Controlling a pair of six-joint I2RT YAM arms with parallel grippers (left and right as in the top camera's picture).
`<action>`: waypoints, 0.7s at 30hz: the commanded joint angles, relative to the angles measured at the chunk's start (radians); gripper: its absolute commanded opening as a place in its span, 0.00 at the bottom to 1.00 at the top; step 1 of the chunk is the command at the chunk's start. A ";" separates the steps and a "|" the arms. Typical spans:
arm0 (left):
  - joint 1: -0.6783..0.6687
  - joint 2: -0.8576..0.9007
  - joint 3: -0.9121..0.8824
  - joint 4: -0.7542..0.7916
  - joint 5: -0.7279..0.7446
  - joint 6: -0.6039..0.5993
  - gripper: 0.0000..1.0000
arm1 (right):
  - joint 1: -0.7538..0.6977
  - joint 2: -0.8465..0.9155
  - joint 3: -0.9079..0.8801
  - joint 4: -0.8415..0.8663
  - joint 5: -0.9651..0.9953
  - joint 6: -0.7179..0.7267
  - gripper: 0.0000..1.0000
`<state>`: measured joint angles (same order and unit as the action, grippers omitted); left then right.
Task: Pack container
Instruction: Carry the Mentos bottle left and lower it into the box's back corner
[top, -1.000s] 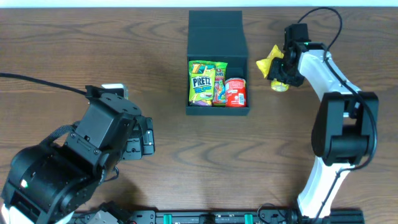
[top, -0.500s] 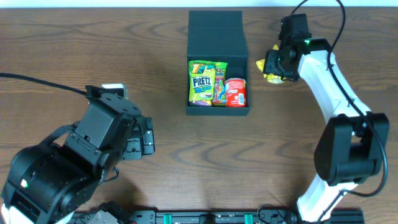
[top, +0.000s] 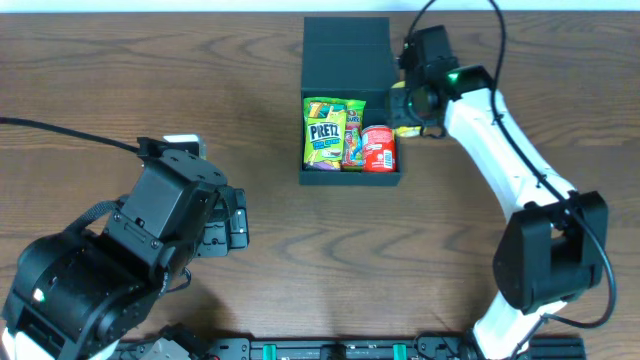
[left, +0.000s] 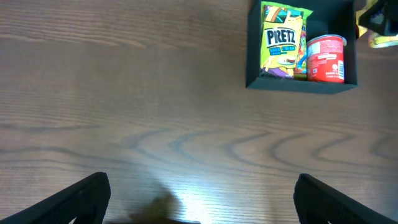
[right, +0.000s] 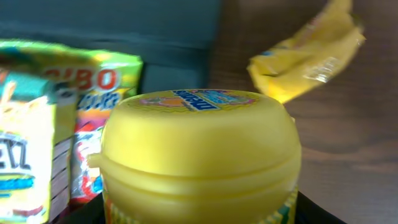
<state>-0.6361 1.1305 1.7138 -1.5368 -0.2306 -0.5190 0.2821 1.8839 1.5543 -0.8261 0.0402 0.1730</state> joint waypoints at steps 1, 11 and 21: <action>0.001 0.000 0.010 0.000 0.003 0.010 0.95 | 0.024 -0.032 0.002 0.002 -0.007 -0.112 0.50; 0.001 0.000 0.010 0.000 0.003 0.010 0.95 | 0.033 -0.025 0.072 -0.043 -0.176 -0.467 0.50; 0.001 0.000 0.010 0.000 0.003 0.010 0.95 | 0.032 0.130 0.295 -0.280 -0.176 -0.772 0.49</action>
<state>-0.6361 1.1305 1.7138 -1.5368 -0.2306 -0.5190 0.3073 1.9606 1.7908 -1.0904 -0.1204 -0.4538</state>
